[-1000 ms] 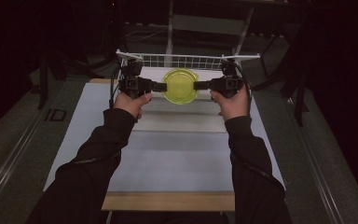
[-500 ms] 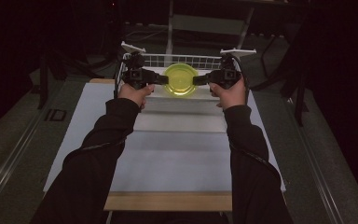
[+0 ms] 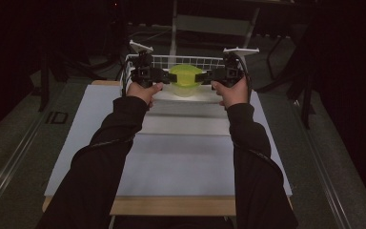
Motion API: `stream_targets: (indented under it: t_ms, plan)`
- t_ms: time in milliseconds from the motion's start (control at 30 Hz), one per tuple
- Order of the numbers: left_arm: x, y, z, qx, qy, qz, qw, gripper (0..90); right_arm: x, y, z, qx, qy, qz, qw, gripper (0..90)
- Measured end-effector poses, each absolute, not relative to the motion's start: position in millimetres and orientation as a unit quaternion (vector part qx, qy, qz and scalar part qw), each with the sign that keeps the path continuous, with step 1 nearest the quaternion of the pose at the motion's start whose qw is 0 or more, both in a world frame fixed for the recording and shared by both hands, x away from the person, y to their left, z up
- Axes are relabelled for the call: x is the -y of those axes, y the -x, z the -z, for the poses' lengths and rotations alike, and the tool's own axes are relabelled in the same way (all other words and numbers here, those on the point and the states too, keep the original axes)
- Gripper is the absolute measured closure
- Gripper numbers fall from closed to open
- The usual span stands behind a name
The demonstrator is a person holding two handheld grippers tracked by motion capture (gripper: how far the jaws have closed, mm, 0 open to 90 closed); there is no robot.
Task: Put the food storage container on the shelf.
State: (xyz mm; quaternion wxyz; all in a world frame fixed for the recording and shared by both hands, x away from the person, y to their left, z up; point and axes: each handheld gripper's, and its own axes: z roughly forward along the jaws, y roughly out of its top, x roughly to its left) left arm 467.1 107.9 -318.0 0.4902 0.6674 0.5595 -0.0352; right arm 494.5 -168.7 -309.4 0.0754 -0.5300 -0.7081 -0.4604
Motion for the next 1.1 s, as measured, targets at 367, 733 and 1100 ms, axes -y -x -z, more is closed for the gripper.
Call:
stream_targets:
  t_ms: [367, 733, 1100]
  plan:
    - [-121.5, -456.0, 310.0, -0.548, -0.664, 0.019, 0.508, 47.2, 175.5, -480.8, 292.3, 0.717, 0.508, 0.477, 0.025, 45.1]
    - [-134.5, -399.3, 309.6, -0.446, -0.698, -0.025, 0.560, 19.8, 158.9, -432.1, 296.5, 0.772, 0.444, 0.454, -0.035, 74.8]
    - [-144.3, -323.7, 400.0, -0.397, -0.699, -0.100, 0.587, 2.4, 130.8, -429.1, 335.0, 0.773, 0.448, 0.448, -0.033, 89.9]
